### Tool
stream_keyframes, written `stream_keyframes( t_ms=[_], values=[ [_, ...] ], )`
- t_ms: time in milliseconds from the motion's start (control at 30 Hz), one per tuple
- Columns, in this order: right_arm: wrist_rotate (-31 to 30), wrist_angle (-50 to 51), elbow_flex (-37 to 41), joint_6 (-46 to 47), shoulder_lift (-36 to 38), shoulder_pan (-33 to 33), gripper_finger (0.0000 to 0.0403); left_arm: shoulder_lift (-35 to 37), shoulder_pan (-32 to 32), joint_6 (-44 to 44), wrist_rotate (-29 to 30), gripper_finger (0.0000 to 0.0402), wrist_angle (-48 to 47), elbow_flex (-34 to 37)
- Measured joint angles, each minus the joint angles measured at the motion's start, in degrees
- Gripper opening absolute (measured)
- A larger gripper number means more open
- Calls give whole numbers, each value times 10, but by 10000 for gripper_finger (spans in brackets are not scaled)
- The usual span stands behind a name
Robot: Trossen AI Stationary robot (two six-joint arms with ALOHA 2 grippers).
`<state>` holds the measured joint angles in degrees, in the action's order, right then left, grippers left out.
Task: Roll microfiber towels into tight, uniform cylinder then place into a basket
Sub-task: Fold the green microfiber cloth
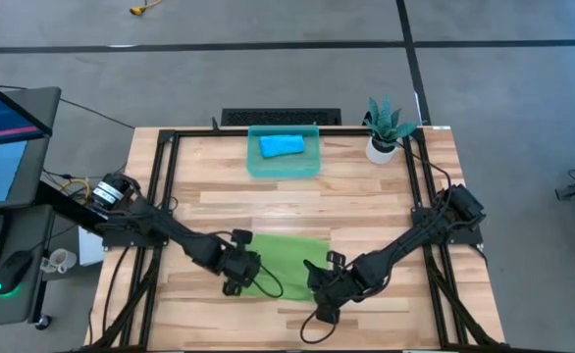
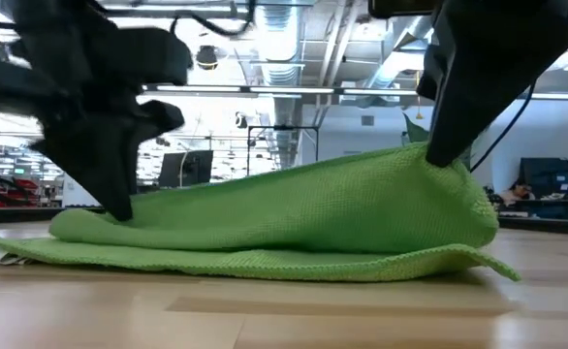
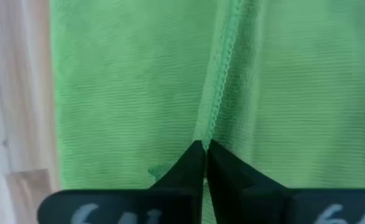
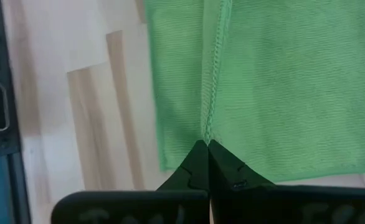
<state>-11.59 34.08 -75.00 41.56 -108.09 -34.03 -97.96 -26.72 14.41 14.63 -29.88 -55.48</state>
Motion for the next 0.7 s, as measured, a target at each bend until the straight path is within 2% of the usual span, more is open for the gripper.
stream_keyframes(
  t_ms=[233, 333, 700],
  values=[
    [6, -3, 0, -1, 0, -8, 11, 24, -49, 73, 12, 4, 18, 0],
    [7, -3, 0, -2, 0, -8, 11, 24, -67, 101, -5, 4, 34, 0],
    [11, -8, 2, -1, 0, -9, 11, 23, -106, 147, -19, 4, 65, 0]
  ],
)
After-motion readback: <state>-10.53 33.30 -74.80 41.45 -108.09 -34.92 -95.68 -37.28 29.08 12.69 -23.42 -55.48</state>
